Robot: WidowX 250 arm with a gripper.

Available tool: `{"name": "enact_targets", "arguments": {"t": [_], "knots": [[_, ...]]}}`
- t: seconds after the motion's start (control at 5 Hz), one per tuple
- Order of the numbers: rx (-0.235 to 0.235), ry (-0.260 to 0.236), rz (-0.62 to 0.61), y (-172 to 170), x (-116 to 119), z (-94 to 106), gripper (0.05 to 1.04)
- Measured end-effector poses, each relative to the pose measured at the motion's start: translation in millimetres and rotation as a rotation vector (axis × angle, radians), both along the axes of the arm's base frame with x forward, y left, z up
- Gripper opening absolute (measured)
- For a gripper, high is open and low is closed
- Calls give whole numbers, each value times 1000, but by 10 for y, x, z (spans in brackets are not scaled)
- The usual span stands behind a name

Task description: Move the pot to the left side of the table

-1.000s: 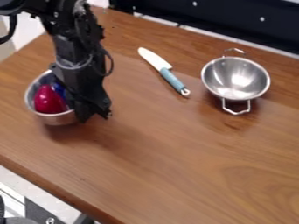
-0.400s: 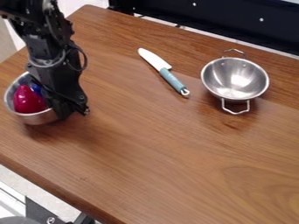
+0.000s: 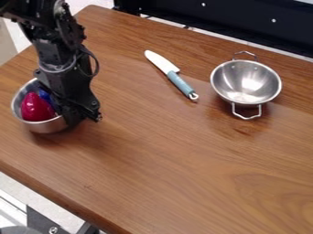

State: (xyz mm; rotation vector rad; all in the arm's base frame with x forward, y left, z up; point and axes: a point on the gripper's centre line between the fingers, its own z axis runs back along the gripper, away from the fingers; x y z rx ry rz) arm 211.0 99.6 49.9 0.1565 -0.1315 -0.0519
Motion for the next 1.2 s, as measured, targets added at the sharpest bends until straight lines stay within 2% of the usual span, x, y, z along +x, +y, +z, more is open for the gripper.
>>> {"name": "enact_targets", "arguments": {"t": [0.2, 0.4, 0.6, 0.8, 1.0, 1.2], "knots": [[20, 1, 6, -21, 17, 5, 236], [44, 7, 22, -51, 49, 35, 474], [39, 18, 35, -74, 34, 37, 764], [16, 18, 63, -93, 65, 209, 982], [-13, 20, 84, -190, 99, 377, 997], [-11, -13, 99, -365, 213, 445, 997]]}}
